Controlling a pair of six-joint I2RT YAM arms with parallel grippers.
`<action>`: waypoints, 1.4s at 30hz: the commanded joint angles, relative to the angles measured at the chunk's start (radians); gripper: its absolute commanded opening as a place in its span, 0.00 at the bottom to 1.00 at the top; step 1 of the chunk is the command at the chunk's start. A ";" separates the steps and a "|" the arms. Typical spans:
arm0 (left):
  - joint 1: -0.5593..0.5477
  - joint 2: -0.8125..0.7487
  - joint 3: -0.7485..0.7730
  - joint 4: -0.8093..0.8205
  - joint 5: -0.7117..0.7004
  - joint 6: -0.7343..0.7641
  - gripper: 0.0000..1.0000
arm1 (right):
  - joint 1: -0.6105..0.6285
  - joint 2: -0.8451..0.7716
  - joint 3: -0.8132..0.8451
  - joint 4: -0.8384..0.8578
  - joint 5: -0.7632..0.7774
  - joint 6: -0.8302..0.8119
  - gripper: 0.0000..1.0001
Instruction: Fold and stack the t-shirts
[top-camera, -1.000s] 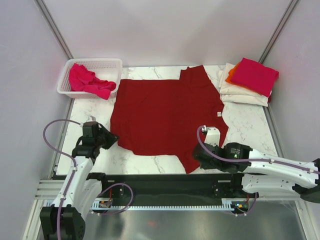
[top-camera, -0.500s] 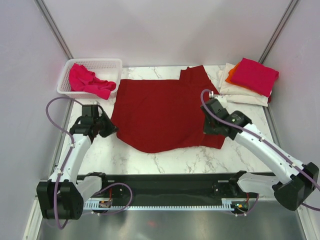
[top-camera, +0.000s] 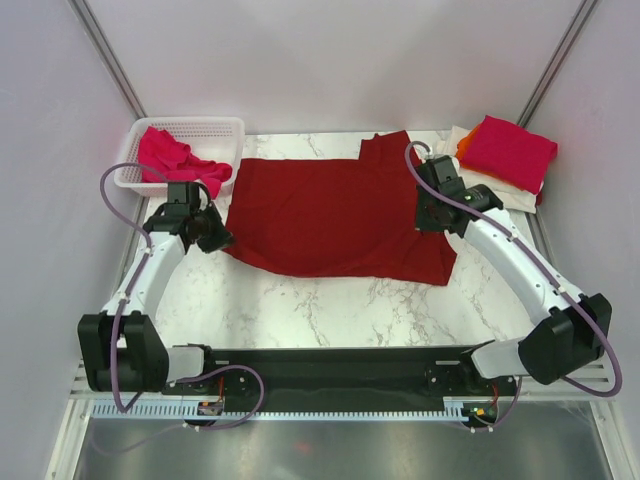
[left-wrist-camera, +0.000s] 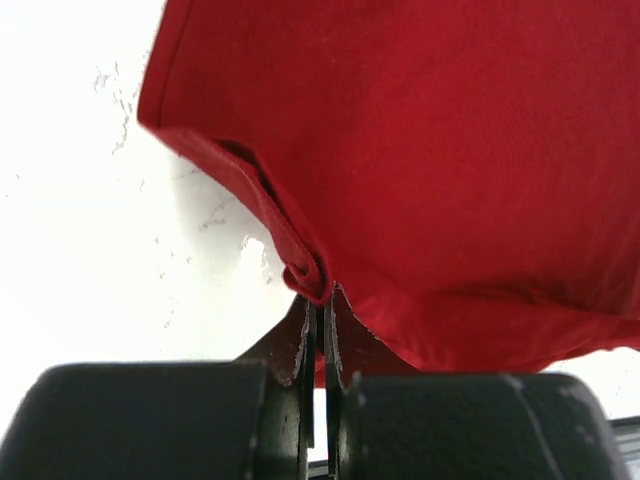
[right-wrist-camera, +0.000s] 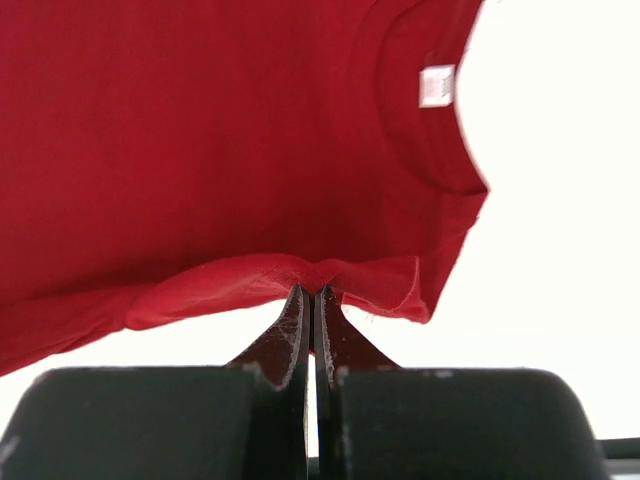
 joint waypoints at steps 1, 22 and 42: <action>0.006 0.043 0.061 0.001 -0.029 0.061 0.02 | -0.045 0.008 0.079 0.019 0.010 -0.063 0.00; 0.006 0.358 0.265 0.001 -0.117 0.081 0.02 | -0.139 0.236 0.220 0.050 -0.059 -0.055 0.00; 0.041 0.366 0.328 -0.042 -0.218 0.090 0.81 | -0.225 0.418 0.358 0.053 0.040 -0.031 0.90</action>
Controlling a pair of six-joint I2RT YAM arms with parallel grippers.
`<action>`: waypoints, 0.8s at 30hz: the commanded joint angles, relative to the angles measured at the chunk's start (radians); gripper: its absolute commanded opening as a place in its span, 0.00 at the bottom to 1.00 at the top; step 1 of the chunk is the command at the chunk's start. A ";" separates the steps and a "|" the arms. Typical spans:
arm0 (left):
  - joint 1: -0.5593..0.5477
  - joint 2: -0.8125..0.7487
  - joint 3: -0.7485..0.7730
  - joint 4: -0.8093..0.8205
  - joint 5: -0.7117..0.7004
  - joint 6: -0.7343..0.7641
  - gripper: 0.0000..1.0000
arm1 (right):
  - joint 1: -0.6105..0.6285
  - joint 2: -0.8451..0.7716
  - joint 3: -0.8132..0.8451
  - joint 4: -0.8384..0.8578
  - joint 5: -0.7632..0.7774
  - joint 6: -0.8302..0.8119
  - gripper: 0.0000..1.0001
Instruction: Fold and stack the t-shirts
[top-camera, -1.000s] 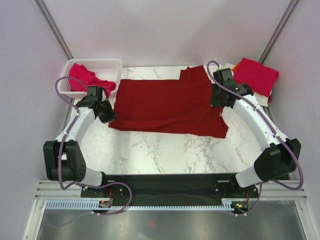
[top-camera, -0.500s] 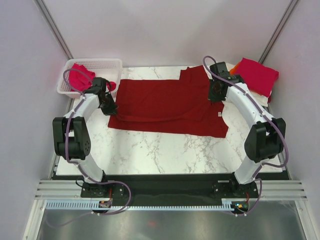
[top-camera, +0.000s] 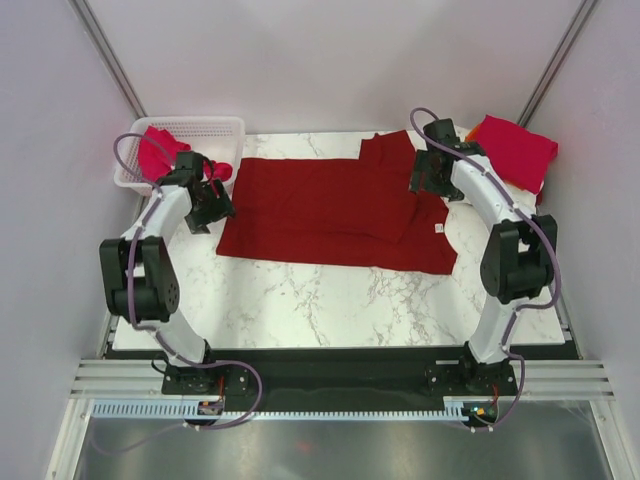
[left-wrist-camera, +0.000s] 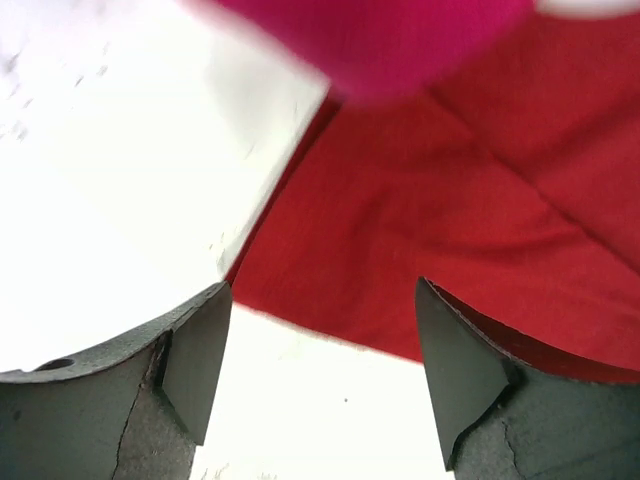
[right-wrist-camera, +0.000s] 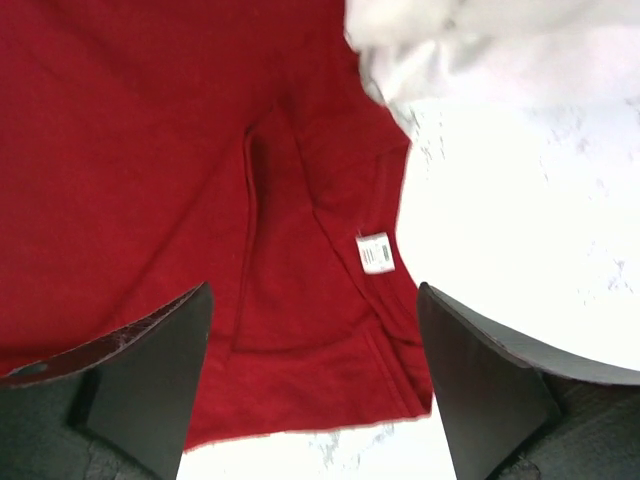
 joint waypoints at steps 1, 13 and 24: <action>-0.006 -0.163 -0.093 0.035 -0.052 0.010 0.80 | 0.004 -0.167 -0.083 0.045 0.005 0.020 0.90; -0.014 -0.198 -0.311 0.133 0.066 -0.122 0.78 | -0.005 -0.479 -0.655 0.256 -0.269 0.092 0.90; -0.013 -0.175 -0.354 0.212 -0.046 -0.211 0.78 | -0.278 -0.539 -0.927 0.408 -0.506 0.148 0.98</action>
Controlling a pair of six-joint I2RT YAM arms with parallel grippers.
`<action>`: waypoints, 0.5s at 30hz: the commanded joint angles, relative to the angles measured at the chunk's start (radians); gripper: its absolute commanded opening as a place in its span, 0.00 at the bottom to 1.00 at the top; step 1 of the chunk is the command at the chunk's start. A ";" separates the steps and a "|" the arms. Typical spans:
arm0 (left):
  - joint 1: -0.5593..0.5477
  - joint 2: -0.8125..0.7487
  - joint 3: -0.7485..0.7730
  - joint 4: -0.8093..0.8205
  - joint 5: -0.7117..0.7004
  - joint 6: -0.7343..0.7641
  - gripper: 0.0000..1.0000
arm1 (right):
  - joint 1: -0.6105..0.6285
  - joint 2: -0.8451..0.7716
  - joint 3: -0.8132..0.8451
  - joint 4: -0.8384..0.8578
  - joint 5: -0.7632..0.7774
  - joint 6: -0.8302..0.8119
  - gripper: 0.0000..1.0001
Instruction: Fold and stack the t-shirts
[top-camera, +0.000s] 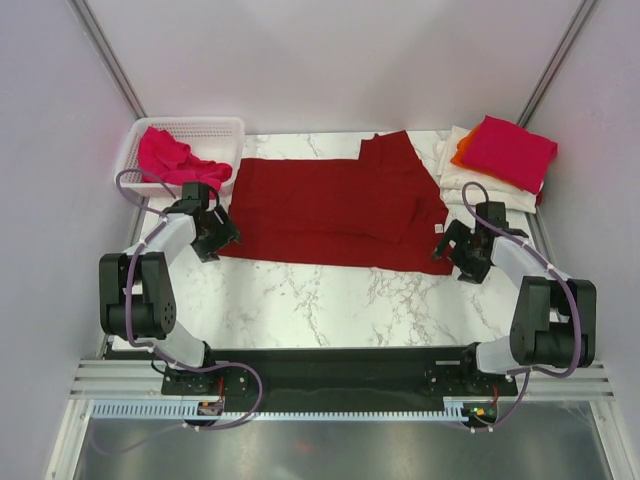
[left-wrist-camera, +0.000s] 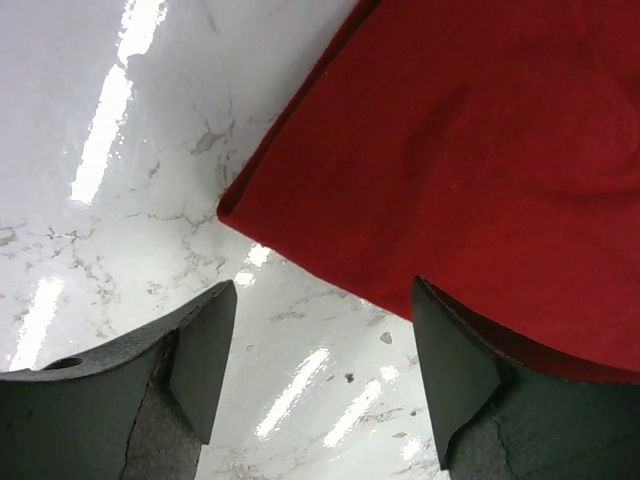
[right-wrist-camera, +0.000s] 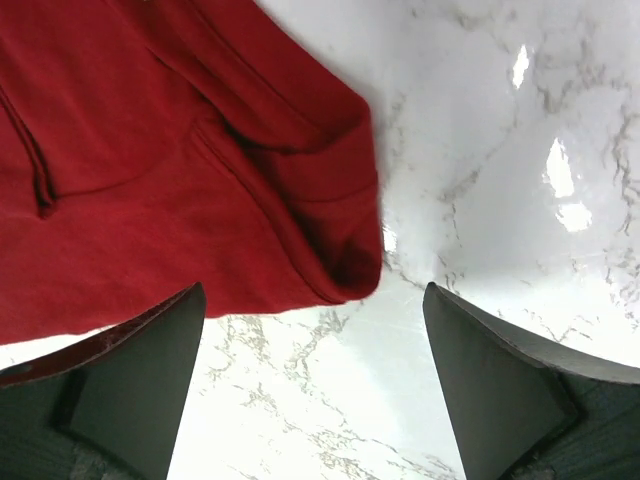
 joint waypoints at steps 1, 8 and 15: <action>0.006 0.012 -0.002 0.061 -0.093 -0.059 0.77 | -0.023 -0.062 -0.036 0.081 -0.087 0.018 0.98; 0.006 0.059 0.022 0.088 -0.156 -0.120 0.74 | -0.038 -0.140 -0.113 0.091 -0.065 0.050 0.98; 0.005 0.114 -0.005 0.122 -0.169 -0.148 0.70 | -0.040 -0.099 -0.170 0.184 -0.053 0.057 0.95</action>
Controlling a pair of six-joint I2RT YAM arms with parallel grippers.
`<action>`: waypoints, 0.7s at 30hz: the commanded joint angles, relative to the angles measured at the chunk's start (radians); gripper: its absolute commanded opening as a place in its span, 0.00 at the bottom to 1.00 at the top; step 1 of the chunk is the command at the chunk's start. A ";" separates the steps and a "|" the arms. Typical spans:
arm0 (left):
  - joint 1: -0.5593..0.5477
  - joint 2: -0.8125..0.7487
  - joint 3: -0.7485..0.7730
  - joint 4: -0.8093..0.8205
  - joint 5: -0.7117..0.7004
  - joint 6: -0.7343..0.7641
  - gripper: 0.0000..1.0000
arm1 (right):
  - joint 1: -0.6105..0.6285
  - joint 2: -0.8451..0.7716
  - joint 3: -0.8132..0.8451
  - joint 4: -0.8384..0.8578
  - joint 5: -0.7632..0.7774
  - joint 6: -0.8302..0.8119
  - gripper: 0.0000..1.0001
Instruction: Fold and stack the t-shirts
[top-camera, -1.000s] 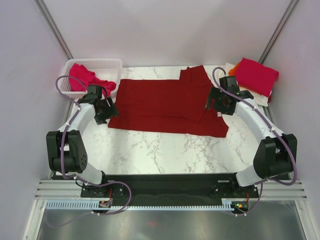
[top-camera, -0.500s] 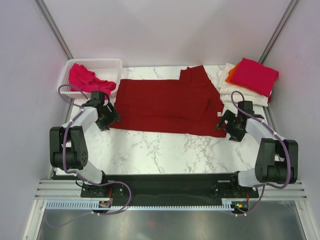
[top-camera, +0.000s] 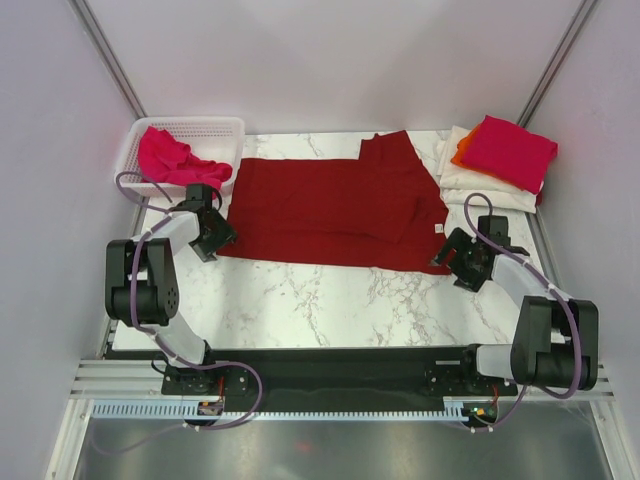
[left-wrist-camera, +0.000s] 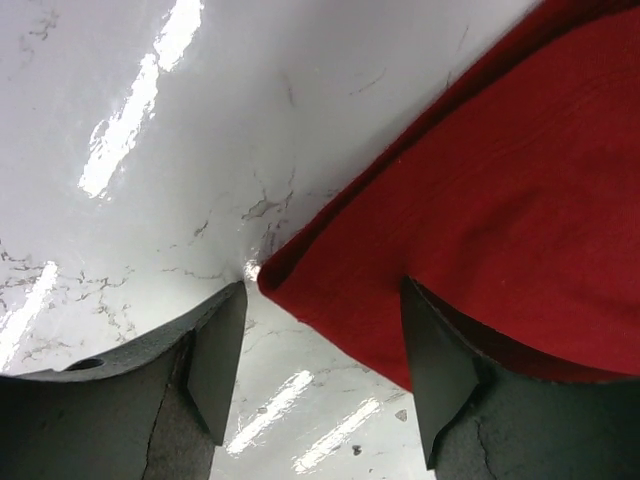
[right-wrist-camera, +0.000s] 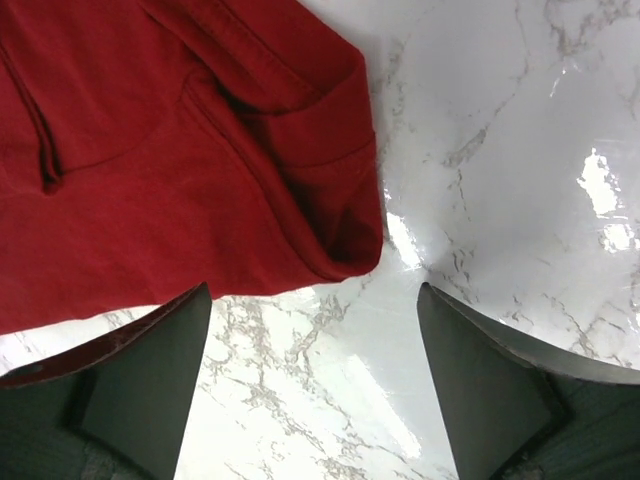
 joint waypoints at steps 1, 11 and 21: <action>0.003 0.027 -0.011 0.068 -0.034 -0.056 0.69 | -0.005 0.036 -0.030 0.099 -0.010 0.017 0.91; -0.005 0.041 -0.018 0.111 -0.044 -0.059 0.07 | -0.007 0.057 -0.031 0.141 0.036 -0.018 0.22; -0.014 -0.247 -0.132 0.067 0.026 -0.042 0.02 | -0.008 -0.104 0.051 -0.019 0.178 -0.049 0.03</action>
